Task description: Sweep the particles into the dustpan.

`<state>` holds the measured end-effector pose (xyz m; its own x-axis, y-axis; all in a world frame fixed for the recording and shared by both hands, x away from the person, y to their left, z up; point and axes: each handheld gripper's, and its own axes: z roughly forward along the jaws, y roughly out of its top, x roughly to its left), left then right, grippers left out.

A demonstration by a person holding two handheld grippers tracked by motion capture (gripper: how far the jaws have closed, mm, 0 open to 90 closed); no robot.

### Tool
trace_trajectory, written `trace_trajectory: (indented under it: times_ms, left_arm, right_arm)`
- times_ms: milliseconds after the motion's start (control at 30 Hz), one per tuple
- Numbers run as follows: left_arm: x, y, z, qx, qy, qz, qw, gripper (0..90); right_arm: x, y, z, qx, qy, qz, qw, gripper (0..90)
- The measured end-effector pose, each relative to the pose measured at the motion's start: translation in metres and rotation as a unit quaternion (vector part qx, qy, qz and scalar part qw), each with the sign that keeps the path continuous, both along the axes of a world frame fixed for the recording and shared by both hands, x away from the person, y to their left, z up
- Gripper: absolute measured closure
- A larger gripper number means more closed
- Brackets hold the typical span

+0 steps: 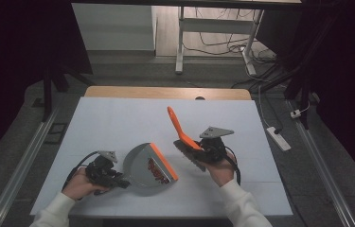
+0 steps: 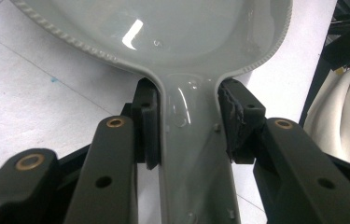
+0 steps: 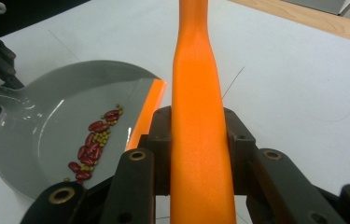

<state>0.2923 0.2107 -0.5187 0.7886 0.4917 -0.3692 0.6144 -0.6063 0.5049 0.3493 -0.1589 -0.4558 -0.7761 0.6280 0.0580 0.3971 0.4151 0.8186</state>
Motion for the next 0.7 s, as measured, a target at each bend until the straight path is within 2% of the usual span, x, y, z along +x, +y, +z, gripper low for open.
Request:
trace_trajectory:
  times_ms: [167,267,300,367,400,433,500,600,667,700]
  left_arm:
    - [0.0,0.0,-0.002,-0.001,0.001,-0.001,1.0,61.8]
    - [-0.001,0.0,-0.002,-0.002,0.0,0.0,1.0,61.8]
    - [-0.001,0.0,-0.002,-0.001,0.0,0.0,1.0,61.8]
    - [-0.001,0.0,-0.002,0.0,0.001,0.002,1.0,61.8]
    - [-0.001,0.0,-0.002,0.0,0.001,0.002,1.0,61.8]
    - [-0.001,0.0,-0.002,0.0,0.001,0.002,1.0,61.8]
    - [-0.001,0.0,-0.002,-0.001,0.001,0.002,1.0,61.8]
    - [-0.001,-0.001,-0.002,0.0,0.001,0.003,1.0,61.9]
    - [-0.001,-0.001,-0.002,0.001,0.0,0.003,1.0,61.8]
    - [-0.001,-0.001,-0.002,0.002,-0.001,0.003,1.0,61.8]
  right_arm:
    - [0.002,-0.001,-0.003,-0.006,0.007,0.0,1.0,70.2]
    - [0.004,0.0,-0.007,-0.017,0.01,-0.004,0.9998,70.2]
    - [0.004,0.001,-0.013,-0.027,0.019,-0.013,0.9994,70.2]
    - [0.005,0.002,-0.018,-0.032,0.027,-0.014,0.999,70.2]
    - [0.003,0.006,-0.028,-0.047,0.041,-0.012,0.998,70.2]
    - [0.003,0.006,-0.028,-0.047,0.041,-0.012,0.998,70.2]
    - [-0.004,0.014,-0.037,-0.057,0.05,0.0,0.9971,70.2]
    - [-0.011,0.021,-0.037,-0.055,0.053,0.011,0.997,70.2]
    - [-0.024,0.031,-0.039,-0.054,0.055,0.032,0.9965,70.2]
    - [-0.024,0.031,-0.039,-0.054,0.055,0.032,0.9965,70.2]
